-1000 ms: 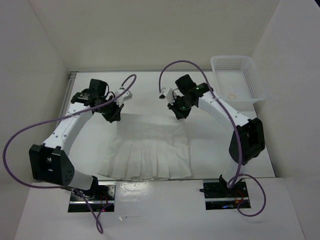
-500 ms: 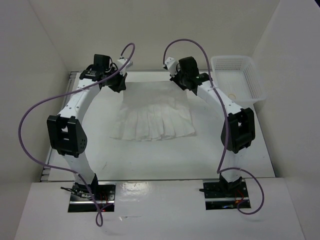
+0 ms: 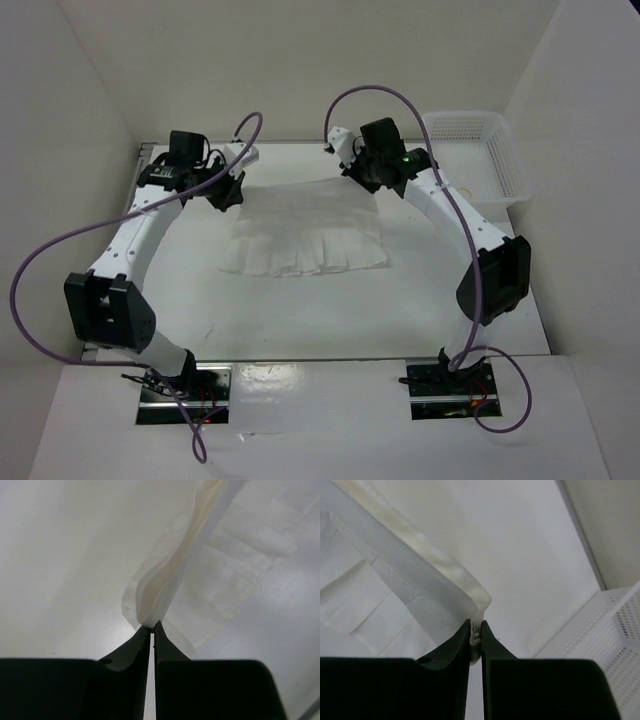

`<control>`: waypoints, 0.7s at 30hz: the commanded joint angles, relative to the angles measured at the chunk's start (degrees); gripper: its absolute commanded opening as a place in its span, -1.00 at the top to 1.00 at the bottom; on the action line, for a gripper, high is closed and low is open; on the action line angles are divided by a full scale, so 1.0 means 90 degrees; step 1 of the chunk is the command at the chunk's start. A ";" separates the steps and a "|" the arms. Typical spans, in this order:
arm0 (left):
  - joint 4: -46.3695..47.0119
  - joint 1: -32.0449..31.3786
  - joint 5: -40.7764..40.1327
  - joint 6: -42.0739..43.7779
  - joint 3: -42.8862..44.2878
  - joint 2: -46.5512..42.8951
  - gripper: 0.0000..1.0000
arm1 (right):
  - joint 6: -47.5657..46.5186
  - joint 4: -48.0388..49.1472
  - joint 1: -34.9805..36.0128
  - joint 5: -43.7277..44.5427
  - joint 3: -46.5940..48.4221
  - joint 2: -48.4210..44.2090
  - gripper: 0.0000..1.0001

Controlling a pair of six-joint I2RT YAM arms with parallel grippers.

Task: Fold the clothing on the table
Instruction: Fold the skirt

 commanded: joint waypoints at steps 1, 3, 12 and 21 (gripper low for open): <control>-0.1011 0.0310 -0.0407 0.0743 -0.0690 -0.0950 0.81 | -0.0654 -0.1758 0.0001 0.0457 -0.0382 -0.0882 0.74; -0.1314 0.0310 -0.0455 0.0919 -0.1187 -0.1361 0.58 | -0.0655 -0.2084 0.0128 0.0320 -0.0753 -0.1068 0.15; -0.0955 0.0437 -0.1354 0.0656 -0.2313 -0.2173 -0.28 | -0.0450 -0.2916 0.0499 0.0037 -0.1379 -0.1372 -0.98; -0.0309 0.0788 -0.1277 -0.0368 -0.2440 -0.2214 -0.33 | 0.0301 -0.1668 0.0695 0.0348 -0.1710 -0.1266 -0.98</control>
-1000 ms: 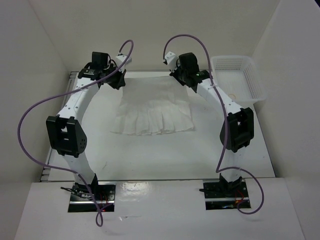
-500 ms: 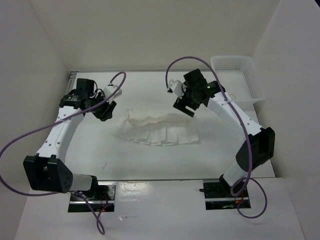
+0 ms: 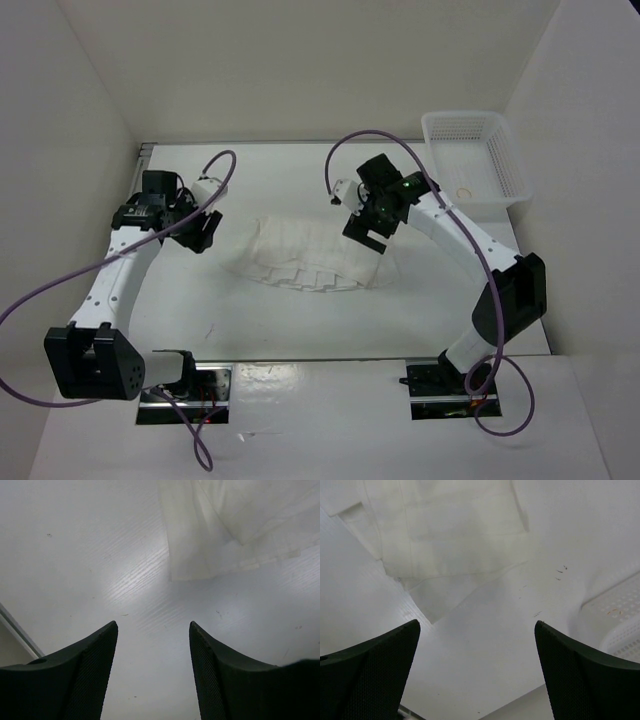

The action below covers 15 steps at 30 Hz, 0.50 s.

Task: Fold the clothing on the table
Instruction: Fold the skirt

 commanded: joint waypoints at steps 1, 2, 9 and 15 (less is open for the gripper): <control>0.0448 0.0067 0.0190 -0.0711 -0.0033 -0.0015 -0.34 | 0.0692 0.0825 0.0160 0.0316 -0.0167 0.0039 -0.98; 0.0449 0.0067 0.0530 -0.0925 0.0044 0.0072 -0.37 | 0.1042 0.0904 0.0161 0.0318 -0.0167 0.0137 -0.98; 0.0916 -0.0323 0.1002 -0.1435 0.0482 0.1771 -0.57 | 0.2626 0.1266 0.0161 0.0260 -0.0284 0.1025 -0.98; 0.1269 -0.0557 0.0866 -0.1435 0.1323 0.3089 -0.57 | 0.3106 0.1130 -0.0181 -0.0200 -0.0567 0.1397 -0.98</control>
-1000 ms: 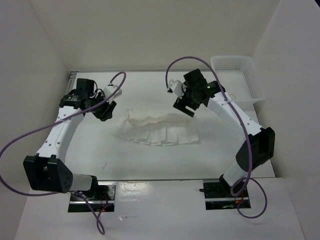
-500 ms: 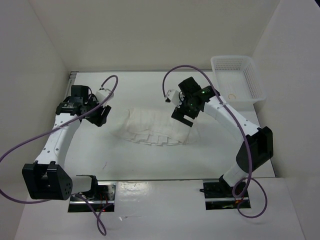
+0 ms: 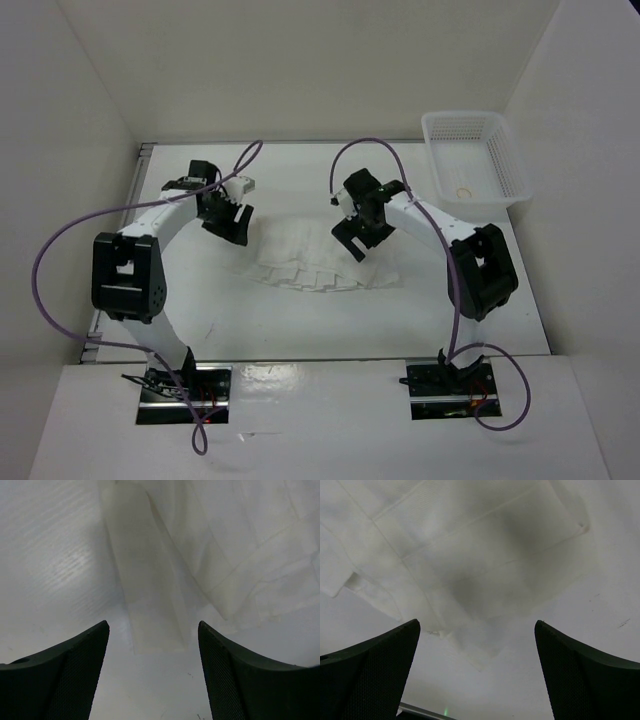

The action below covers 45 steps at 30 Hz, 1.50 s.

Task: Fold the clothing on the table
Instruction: Fold the skirt

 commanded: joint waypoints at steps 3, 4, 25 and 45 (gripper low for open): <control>0.0458 -0.0162 0.0081 -0.0175 0.1112 0.0625 -0.57 | 0.0590 -0.0005 -0.0145 -0.0350 -0.0208 0.0130 -0.98; 0.0526 -0.0249 0.0003 -0.0175 0.1229 0.0790 -0.57 | 0.0591 -0.0005 -0.0145 -0.0351 -0.0286 0.0188 -0.98; 0.1239 -0.1383 -0.1462 0.0206 0.0265 0.1192 -0.52 | 0.0708 -0.0005 -0.0261 -0.0401 -0.0502 0.1174 -0.98; 0.0577 -0.1559 -0.1649 -0.0477 -0.0811 0.0217 -0.45 | 0.0366 0.1127 -0.1356 0.1386 0.1177 0.2151 -0.98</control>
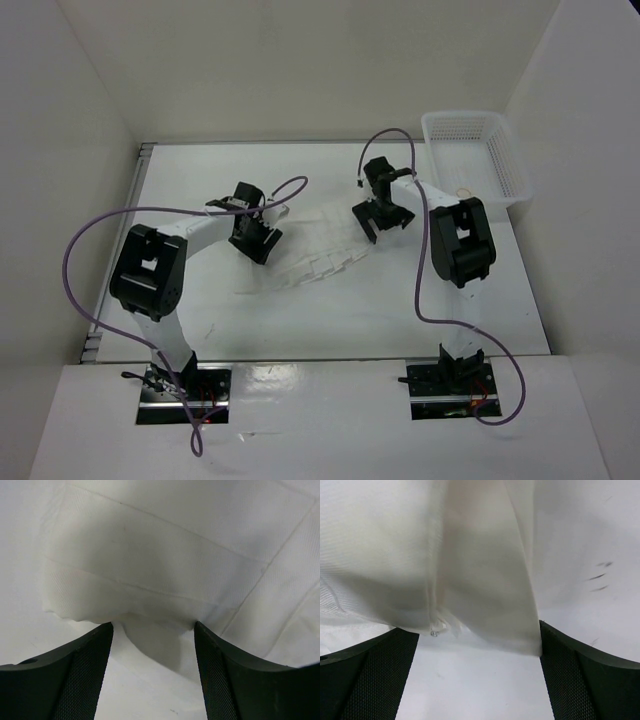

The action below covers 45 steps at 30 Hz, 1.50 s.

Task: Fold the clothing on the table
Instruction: Fold the skirt

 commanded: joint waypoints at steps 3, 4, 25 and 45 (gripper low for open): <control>-0.0805 -0.0075 0.0079 -0.0215 -0.0097 -0.0518 -0.45 | -0.0202 0.0759 -0.0066 0.0867 0.0657 0.0561 -0.98; -0.0902 -0.0075 0.0215 -0.0216 -0.0039 -0.0606 -0.45 | -0.0260 0.0826 -0.0066 0.0925 0.0755 0.0562 -0.98; -0.0786 0.1310 0.2030 -0.0031 0.0166 -0.1449 -0.48 | -0.1228 -0.0315 -0.0572 -0.1378 0.0141 -0.2680 -0.98; -0.1722 0.2464 0.4904 0.1064 0.1935 0.1941 -0.37 | -0.1169 -0.0540 -0.1902 -0.2551 -0.0836 -0.3852 -0.98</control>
